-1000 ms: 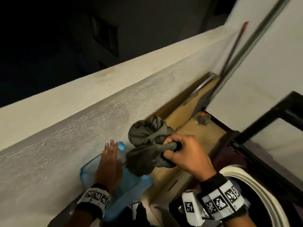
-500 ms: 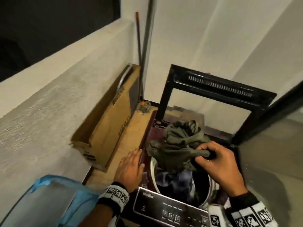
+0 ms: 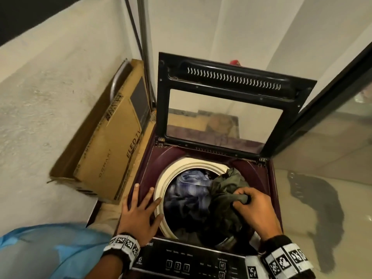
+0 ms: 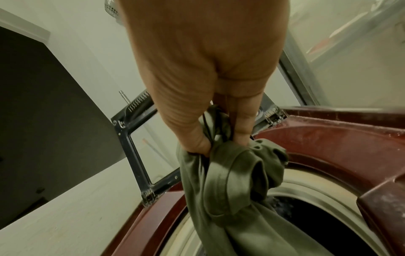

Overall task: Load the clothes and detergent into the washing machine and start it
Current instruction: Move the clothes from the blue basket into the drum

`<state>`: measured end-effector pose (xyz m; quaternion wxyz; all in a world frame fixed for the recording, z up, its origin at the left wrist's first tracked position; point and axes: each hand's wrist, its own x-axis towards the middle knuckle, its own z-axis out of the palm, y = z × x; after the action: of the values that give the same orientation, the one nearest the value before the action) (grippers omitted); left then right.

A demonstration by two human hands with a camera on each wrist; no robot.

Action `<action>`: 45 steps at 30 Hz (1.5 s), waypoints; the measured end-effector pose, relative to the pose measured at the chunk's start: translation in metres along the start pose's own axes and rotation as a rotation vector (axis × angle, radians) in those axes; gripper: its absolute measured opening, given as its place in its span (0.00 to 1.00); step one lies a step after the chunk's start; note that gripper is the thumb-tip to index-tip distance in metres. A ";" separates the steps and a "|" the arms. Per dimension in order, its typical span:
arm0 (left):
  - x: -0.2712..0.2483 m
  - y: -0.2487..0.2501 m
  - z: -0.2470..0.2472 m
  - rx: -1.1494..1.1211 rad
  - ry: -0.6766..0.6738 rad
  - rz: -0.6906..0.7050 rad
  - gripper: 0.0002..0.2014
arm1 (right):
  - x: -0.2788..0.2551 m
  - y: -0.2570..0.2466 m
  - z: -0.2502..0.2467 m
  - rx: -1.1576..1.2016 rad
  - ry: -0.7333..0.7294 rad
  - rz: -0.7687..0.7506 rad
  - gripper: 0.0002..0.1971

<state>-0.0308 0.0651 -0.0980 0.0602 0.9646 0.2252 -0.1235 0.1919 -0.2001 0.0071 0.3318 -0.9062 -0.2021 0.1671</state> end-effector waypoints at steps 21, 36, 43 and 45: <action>0.002 0.004 0.003 -0.008 0.031 -0.049 0.32 | 0.023 0.057 0.035 -0.139 -0.366 0.072 0.12; 0.000 0.005 0.002 -0.004 -0.095 -0.055 0.33 | -0.030 0.015 0.034 -0.357 -0.302 -0.119 0.08; -0.059 0.025 -0.006 -0.210 0.033 -0.046 0.32 | -0.070 -0.011 0.047 -0.415 -0.289 -0.179 0.17; -0.079 0.031 -0.011 -0.232 0.040 -0.054 0.32 | -0.084 -0.016 0.051 -0.448 -0.294 -0.191 0.22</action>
<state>-0.0830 0.0061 -0.0646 0.1637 0.9470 0.2650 -0.0790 0.0926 -0.2020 -0.0052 0.1047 -0.8998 -0.3644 0.2157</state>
